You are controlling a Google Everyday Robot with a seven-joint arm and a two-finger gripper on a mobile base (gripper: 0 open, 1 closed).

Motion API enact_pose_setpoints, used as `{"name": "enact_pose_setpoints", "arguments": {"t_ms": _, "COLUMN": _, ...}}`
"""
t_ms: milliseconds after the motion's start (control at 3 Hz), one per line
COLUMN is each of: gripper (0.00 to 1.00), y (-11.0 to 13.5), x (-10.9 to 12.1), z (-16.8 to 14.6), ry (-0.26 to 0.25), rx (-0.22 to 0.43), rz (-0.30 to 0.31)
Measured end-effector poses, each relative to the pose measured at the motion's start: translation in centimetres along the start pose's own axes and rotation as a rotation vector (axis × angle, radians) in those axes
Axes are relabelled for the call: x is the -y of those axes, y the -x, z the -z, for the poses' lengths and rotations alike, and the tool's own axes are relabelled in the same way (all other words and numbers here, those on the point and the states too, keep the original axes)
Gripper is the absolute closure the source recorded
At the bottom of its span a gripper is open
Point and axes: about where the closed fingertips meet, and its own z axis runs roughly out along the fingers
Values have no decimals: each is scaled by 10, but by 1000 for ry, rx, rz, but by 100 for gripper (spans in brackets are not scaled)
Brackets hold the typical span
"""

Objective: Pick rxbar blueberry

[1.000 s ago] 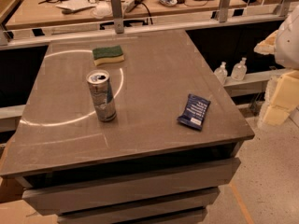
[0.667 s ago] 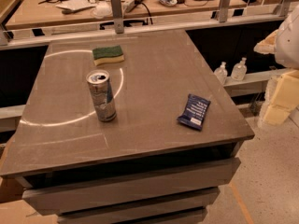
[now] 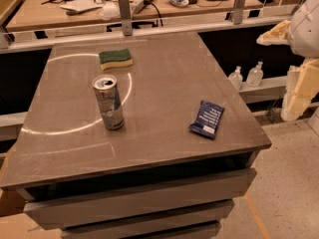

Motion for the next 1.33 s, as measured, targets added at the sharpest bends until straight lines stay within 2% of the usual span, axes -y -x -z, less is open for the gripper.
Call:
{"name": "enact_pose_setpoints", "arguments": {"t_ms": 333, "gripper": 0, "y": -5, "x": 33, "z": -8, "ry": 56, "rx": 88, "rz": 216}}
{"name": "enact_pose_setpoints", "arguments": {"t_ms": 667, "gripper": 0, "y": -3, "x": 33, "z": -17, "ry": 80, "rx": 76, "rz": 434}}
{"name": "enact_pose_setpoints", "arguments": {"t_ms": 1000, "gripper": 0, "y": 3, "x": 40, "z": -21, "ry": 47, "rx": 86, "rz": 550}}
{"name": "enact_pose_setpoints", "arguments": {"t_ms": 1333, "gripper": 0, "y": 16, "x": 32, "z": -32, "ry": 70, "rx": 118, "rz": 618}}
